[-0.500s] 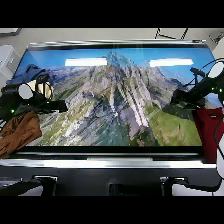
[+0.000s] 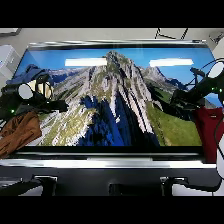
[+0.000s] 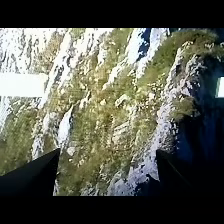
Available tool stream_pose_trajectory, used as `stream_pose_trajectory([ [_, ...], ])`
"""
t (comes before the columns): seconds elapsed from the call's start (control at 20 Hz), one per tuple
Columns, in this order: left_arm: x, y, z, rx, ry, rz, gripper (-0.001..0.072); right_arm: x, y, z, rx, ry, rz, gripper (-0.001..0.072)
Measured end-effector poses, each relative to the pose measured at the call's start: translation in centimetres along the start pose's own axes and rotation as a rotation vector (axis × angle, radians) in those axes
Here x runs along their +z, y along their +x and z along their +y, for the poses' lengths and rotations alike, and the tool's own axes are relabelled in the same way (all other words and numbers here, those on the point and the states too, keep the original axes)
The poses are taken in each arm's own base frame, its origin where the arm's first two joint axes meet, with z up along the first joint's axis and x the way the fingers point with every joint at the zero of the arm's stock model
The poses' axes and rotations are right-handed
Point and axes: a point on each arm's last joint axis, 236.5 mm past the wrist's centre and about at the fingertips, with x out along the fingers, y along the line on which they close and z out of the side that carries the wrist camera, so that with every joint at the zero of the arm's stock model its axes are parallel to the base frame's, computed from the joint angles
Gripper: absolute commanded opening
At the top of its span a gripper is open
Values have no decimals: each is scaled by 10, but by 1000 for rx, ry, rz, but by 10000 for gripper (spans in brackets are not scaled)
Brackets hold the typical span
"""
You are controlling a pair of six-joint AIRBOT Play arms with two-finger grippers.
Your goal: Fold the clothes and pants, and hang the long-sleeved shirts on hangers.
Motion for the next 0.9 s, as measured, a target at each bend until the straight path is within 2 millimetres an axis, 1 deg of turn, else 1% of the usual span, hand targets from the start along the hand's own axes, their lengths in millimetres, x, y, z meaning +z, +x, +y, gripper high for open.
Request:
stream_pose_trajectory([
  [0.3,1,0,-1,-3,-2,-5,720,1,0,0,0,6,-6,680],
  [0.5,12,0,-4,-15,-6,-49,720,7,0,0,2,13,-28,679],
  [0.7,14,-2,-5,-24,-34,-55,720,20,-1,1,4,16,-86,678],
  [0.75,17,-7,2,-11,-46,-59,720,24,-1,1,5,15,-103,678],
  [0.8,21,-15,18,33,-58,-65,720,27,-2,1,6,15,-117,678],
  [0.85,25,-25,40,87,-85,-70,720,30,-2,1,6,15,-129,678],
  [0.9,27,-37,68,145,-126,-71,720,32,-2,1,6,15,-134,678],
])
